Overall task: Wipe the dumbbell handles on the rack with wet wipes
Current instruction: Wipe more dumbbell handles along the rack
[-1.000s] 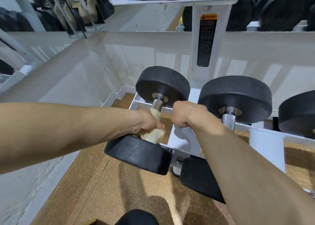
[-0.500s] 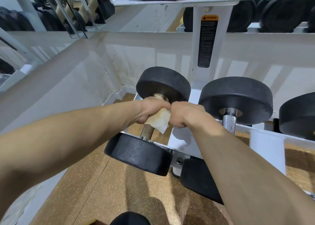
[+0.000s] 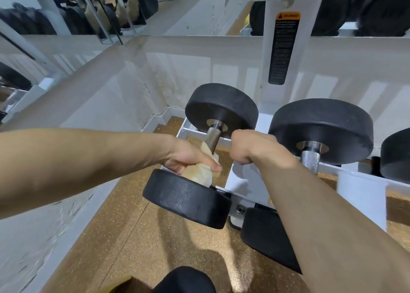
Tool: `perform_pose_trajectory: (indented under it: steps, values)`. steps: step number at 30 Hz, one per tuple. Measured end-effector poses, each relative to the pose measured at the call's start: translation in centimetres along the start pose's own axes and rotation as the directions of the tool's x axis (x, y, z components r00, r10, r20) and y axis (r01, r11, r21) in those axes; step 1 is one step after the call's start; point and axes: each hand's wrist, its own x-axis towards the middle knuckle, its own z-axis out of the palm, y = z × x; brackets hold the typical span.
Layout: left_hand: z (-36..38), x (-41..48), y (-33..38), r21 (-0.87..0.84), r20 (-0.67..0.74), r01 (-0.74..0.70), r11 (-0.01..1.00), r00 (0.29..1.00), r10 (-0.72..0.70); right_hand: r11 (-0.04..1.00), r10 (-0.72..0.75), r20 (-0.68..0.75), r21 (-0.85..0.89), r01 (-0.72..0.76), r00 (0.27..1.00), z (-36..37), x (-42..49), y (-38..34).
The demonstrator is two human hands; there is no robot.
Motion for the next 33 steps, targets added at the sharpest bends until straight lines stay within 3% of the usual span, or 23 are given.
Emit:
perform_pose_trajectory:
  steps: [2, 4, 8, 11, 14, 16, 18, 20, 21, 23, 24, 26, 28, 30, 31, 32, 33]
  values:
    - [0.9, 0.1, 0.8, 0.254, -0.335, -0.032, 0.967, 0.935, 0.119, 1.0, -0.008, -0.007, 0.003, 0.008, 1.0, 0.0, 0.0, 0.0]
    - [1.6, 0.3, 1.8, 0.415, -0.487, 0.002, 0.91, 0.845, 0.221, 1.0, -0.009, 0.001, 0.004, 0.009, 1.0, 0.1, 0.0, -0.2]
    - [1.3, 0.8, 4.3, 0.384, -0.575, -0.073, 0.921, 0.761, 0.3, 1.0, 0.019, 0.001, 0.016, -0.019, 1.0, 0.4, 0.1, -0.1]
    - [0.5, 0.0, 4.2, 0.412, -0.547, -0.101, 0.906, 0.767, 0.335, 0.999, 0.011, -0.016, 0.041, -0.01, 1.0, 0.4, -0.2, 0.3]
    - [-0.2, -1.4, 2.7, 0.416, -0.556, -0.144, 0.898, 0.741, 0.377, 0.977, -0.031, -0.037, 0.211, 0.038, 0.999, 0.9, -0.5, 0.7]
    - [0.3, -2.3, 1.7, 0.454, -0.617, -0.16, 0.876, 0.653, 0.439, 0.874, -0.065, -0.01, 0.481, 0.062, 0.998, 1.3, -1.1, 1.3]
    - [0.8, -3.1, 1.1, 0.456, -0.68, -0.233, 0.859, 0.531, 0.505, 0.691, -0.121, 0.045, 0.721, 0.052, 0.992, 1.3, -1.8, 1.9]
    - [1.3, -4.3, 0.9, 0.32, -0.744, -0.393, 0.862, 0.46, 0.485, 0.55, -0.176, 0.044, 0.833, 0.061, 0.983, 1.2, -2.1, 2.0]
    - [1.6, -4.9, 1.1, 0.187, -0.754, -0.508, 0.841, 0.475, 0.454, 0.503, -0.191, 0.025, 0.861, 0.076, 0.981, 1.1, -2.0, 1.8]
    - [2.3, -6.2, 1.2, -0.222, -0.662, -0.71, 0.668, 0.613, 0.431, 0.439, -0.206, -0.009, 0.893, 0.101, 0.979, 1.1, -1.9, 1.2]
    - [2.9, -6.9, 1.2, -0.445, -0.561, -0.723, 0.529, 0.685, 0.465, 0.413, -0.204, -0.012, 0.906, 0.097, 0.979, 1.1, -1.9, 1.1]
    - [3.3, -7.8, 0.8, -0.721, -0.381, -0.605, 0.338, 0.753, 0.536, 0.317, -0.224, -0.013, 0.944, 0.085, 0.975, 1.0, -2.2, 1.1]
    - [2.8, -7.9, 0.3, -0.827, -0.305, -0.506, 0.247, 0.771, 0.559, 0.127, -0.282, -0.055, 0.987, 0.094, 0.958, 0.6, -2.3, 1.5]
    - [2.2, -8.0, 0.0, -0.864, -0.257, -0.447, 0.234, 0.79, 0.557, -0.097, -0.352, -0.136, 0.989, 0.108, 0.926, 0.0, -2.3, 1.9]
    - [2.1, -8.0, 0.0, -0.87, -0.237, -0.431, 0.241, 0.793, 0.561, -0.151, -0.367, -0.173, 0.981, 0.125, 0.914, -0.2, -2.4, 1.8]
    - [2.0, -8.1, 0.0, -0.874, -0.22, -0.419, 0.244, 0.792, 0.57, -0.136, -0.359, -0.206, 0.976, 0.167, 0.91, -0.3, -2.5, 1.7]
    - [2.1, -8.2, 0.1, -0.878, -0.214, -0.414, 0.241, 0.789, 0.576, -0.059, -0.334, -0.24, 0.97, 0.234, 0.911, -0.3, -2.7, 1.4]
